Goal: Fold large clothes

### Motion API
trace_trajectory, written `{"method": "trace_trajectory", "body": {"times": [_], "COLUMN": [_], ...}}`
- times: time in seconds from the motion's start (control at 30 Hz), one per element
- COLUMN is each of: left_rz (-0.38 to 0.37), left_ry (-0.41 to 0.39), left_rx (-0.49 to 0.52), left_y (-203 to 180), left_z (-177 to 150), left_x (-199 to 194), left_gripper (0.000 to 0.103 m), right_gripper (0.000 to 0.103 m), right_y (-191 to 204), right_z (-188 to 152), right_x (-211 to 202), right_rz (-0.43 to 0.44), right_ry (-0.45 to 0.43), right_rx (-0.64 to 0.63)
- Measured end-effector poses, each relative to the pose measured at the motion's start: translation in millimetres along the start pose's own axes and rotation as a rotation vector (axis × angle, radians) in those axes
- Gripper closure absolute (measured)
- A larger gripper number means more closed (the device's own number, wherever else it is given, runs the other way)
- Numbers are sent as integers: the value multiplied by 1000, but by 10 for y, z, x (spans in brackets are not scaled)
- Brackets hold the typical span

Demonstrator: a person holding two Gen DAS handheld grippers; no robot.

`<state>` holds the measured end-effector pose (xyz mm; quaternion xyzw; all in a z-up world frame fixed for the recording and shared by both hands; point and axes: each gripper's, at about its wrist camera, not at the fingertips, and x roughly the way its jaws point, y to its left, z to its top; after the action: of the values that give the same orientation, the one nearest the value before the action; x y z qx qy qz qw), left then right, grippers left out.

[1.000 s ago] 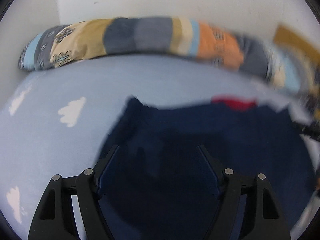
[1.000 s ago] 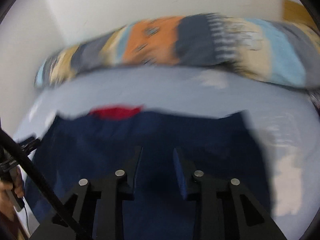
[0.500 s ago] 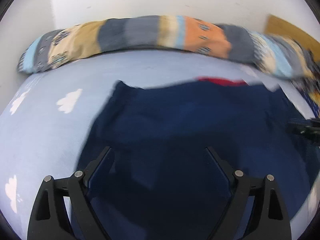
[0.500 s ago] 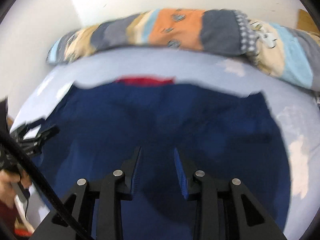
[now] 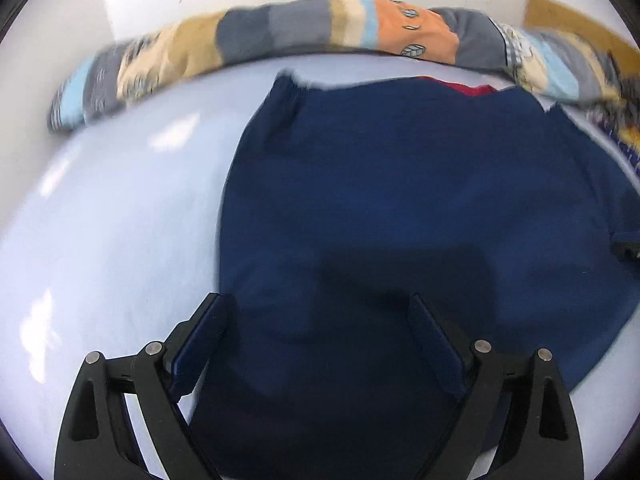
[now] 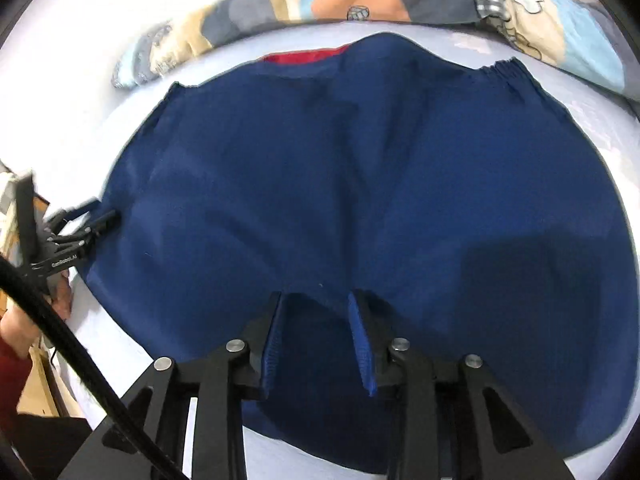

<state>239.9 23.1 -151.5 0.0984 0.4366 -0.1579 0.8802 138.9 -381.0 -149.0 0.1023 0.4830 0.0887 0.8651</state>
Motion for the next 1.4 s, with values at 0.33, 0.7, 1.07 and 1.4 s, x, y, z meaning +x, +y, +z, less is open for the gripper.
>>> {"method": "trace_trajectory", "body": {"times": [0.33, 0.7, 1.07, 1.4], "left_rz": [26, 116, 31, 0], "left_ry": [-93, 74, 140, 20], "left_rx": [-64, -295, -246, -255], "left_y": [160, 685, 719, 659], "left_z": [1001, 1155, 584, 215], "left_x": [-47, 975, 462, -588], "left_gripper": [10, 4, 4, 6], "right_gripper": [47, 57, 43, 35], "right_y": [-535, -1290, -777, -1003], "right_z": [1107, 1532, 559, -274], "right_x": [-385, 452, 25, -1138], "right_rz": [-195, -285, -264, -36], "right_ry": [-163, -49, 46, -170], "right_rx": [136, 309, 174, 462]}}
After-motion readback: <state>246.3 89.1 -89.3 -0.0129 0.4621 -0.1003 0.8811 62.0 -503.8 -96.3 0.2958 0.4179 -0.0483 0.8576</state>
